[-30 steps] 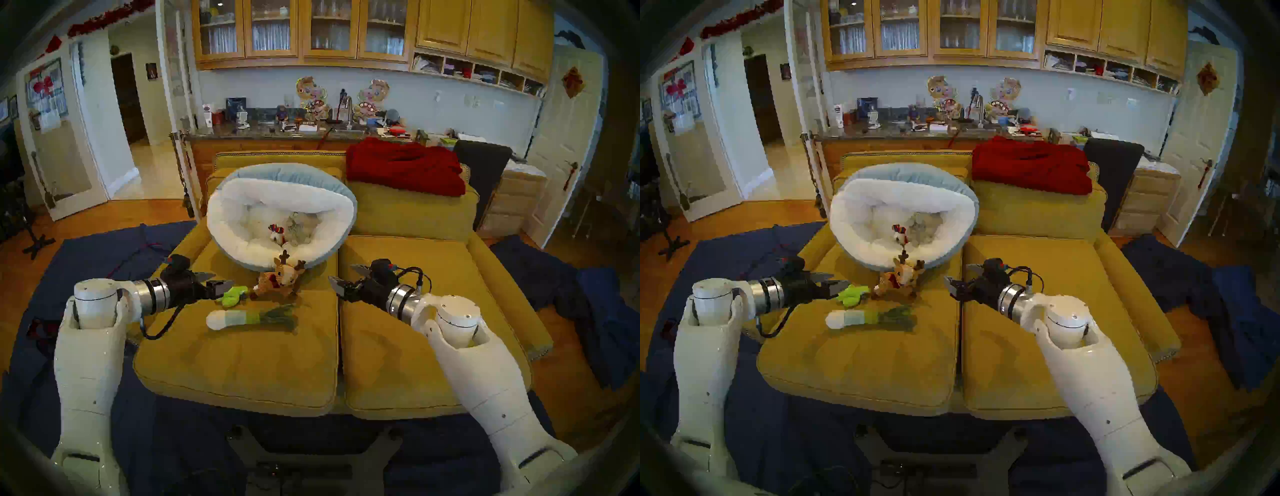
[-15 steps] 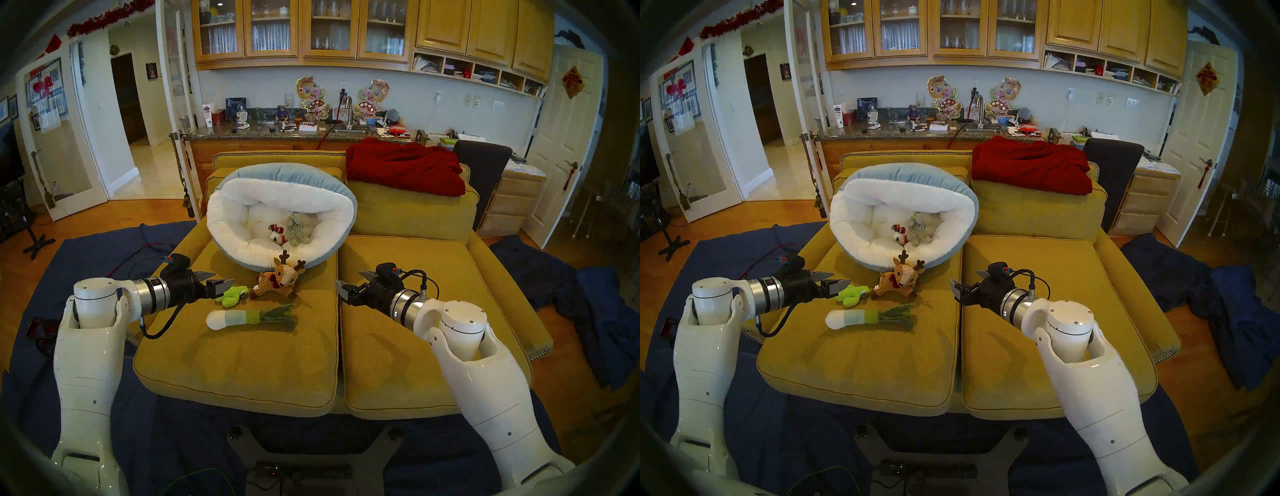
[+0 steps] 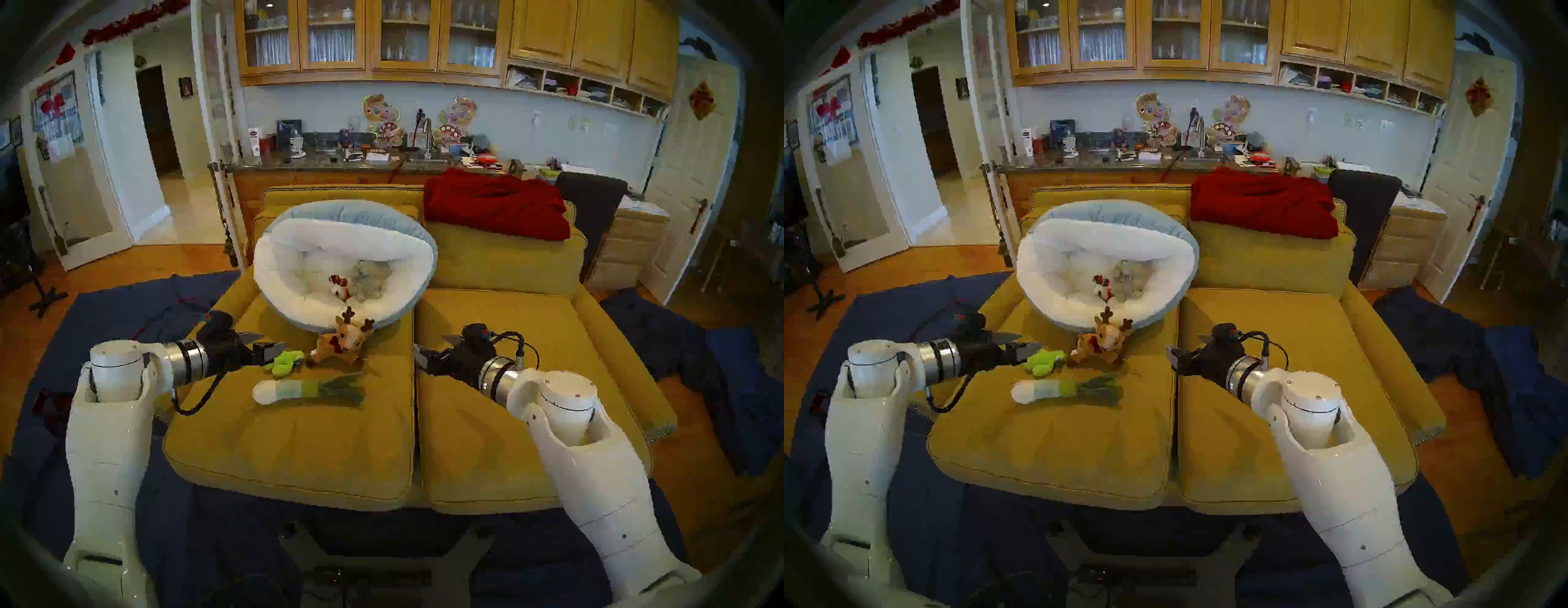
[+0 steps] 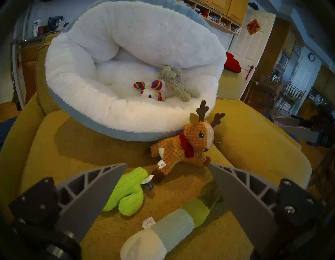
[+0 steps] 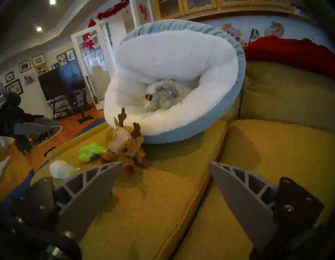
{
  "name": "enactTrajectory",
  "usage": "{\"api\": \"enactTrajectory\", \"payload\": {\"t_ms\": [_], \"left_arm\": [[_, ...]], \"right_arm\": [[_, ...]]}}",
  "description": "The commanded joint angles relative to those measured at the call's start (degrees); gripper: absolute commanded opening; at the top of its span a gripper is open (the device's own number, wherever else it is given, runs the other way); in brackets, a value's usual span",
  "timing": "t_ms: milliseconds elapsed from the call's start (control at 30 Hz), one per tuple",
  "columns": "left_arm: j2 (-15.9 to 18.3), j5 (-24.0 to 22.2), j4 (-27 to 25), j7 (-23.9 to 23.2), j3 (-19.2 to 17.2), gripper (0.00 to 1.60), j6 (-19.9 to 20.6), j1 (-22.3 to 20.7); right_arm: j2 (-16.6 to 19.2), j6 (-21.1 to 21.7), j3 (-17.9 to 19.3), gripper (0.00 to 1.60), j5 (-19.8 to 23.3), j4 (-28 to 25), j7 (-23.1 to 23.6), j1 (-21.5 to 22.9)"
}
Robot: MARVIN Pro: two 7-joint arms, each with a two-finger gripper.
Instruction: Put toys into dog bed
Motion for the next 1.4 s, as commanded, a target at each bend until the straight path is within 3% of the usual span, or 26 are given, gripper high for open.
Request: {"api": "enactTrajectory", "payload": {"t_ms": [0, 467, 1000, 1367], "left_arm": [[0.07, -0.54, -1.49, -0.06, -0.34, 1.60, -0.03, -1.72], [-0.14, -0.36, -3.06, 0.36, -0.03, 1.60, 0.96, -1.98], [7.56, -0.49, -8.24, -8.82, -0.09, 1.60, 7.53, 2.49], [11.03, 1.34, -6.69, -8.89, 3.84, 1.60, 4.45, 3.34]], "right_arm": [[-0.11, -1.15, 0.43, 1.60, 0.15, -1.63, 0.38, 1.37], [-0.17, -1.18, 0.50, 1.60, 0.11, -1.58, 0.53, 1.36], [-0.29, -1.19, 0.60, 1.60, -0.01, -1.56, 0.72, 1.35], [-0.34, -1.21, 0.65, 1.60, -0.08, -1.56, 0.78, 1.33]]}}
